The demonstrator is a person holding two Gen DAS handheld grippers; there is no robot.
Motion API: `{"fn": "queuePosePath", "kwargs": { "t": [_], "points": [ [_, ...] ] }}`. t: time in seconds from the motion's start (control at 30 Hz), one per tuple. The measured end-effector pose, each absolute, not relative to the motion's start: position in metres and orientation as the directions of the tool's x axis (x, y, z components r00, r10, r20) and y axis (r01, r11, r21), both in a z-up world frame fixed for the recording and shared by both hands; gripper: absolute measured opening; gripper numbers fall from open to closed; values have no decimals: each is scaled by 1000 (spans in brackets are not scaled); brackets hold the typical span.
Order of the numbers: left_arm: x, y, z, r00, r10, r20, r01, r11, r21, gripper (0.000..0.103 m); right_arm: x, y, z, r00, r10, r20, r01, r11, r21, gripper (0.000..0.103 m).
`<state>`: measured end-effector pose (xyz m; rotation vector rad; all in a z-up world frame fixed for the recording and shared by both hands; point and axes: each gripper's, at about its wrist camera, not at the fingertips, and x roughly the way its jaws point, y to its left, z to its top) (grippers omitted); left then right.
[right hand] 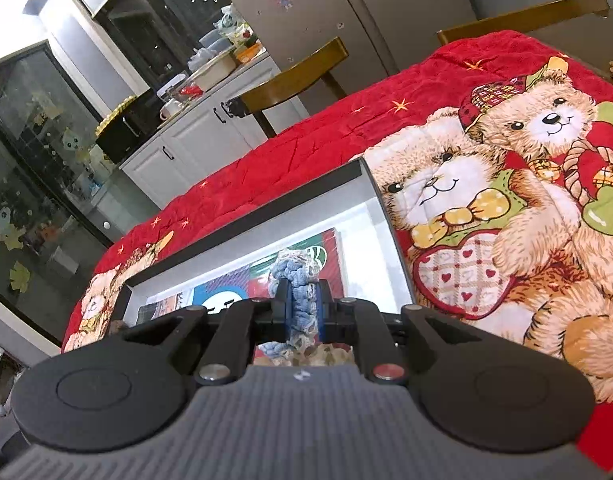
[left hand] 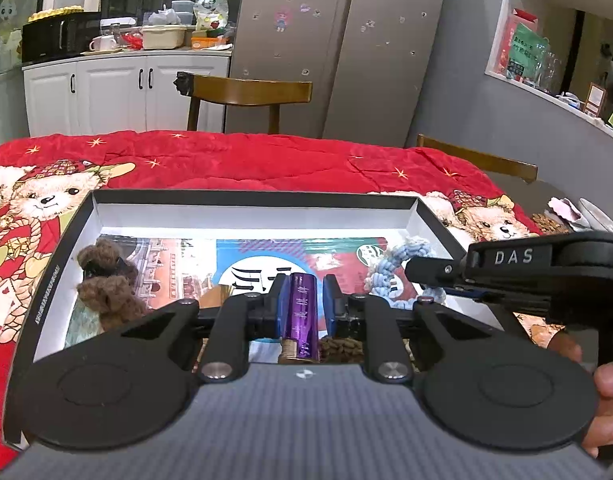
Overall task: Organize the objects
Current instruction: 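Open both grippers to drop the cylinder and ring into the box, then grasp the blue binder clip with the left gripper while the right grasps the black-and-white cat scrunchie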
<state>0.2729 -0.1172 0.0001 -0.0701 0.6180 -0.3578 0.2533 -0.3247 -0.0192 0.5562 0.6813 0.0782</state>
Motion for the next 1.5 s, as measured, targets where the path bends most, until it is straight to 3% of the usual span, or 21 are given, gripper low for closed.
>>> {"fn": "queuePosePath", "kwargs": {
  "t": [0.2,0.27,0.33,0.4,0.47,0.63,0.83,1.1,1.5],
  "points": [
    [270,-109,10,775,-338,-534,298,941,-163,22,252,-321,-18,774,256,-579,99,854,510,25],
    [264,-103,20,789,-335,-514,296,942,-159,23,252,-320,-16,766,268,-584,93,853,513,45],
    [255,-92,34,806,-337,-486,299,941,-156,24,248,-319,-11,769,281,-574,78,850,521,58],
    [244,-78,50,826,-330,-457,287,944,-164,43,242,-317,-3,779,278,-561,66,854,516,65],
    [233,-62,61,838,-336,-430,283,941,-184,59,232,-315,9,799,265,-539,52,864,501,65],
    [203,-21,79,850,-333,-407,264,940,-218,68,193,-304,47,856,253,-452,1,872,490,67],
    [164,8,64,867,-271,-419,207,959,-194,71,132,-274,73,899,236,-369,-55,896,441,69],
    [129,13,6,830,-288,-478,263,957,-119,72,94,-241,21,868,274,-415,-88,906,414,70],
    [138,-6,-38,764,-316,-563,309,944,-112,72,99,-237,-16,797,350,-492,-192,920,342,72]
  ]
}}
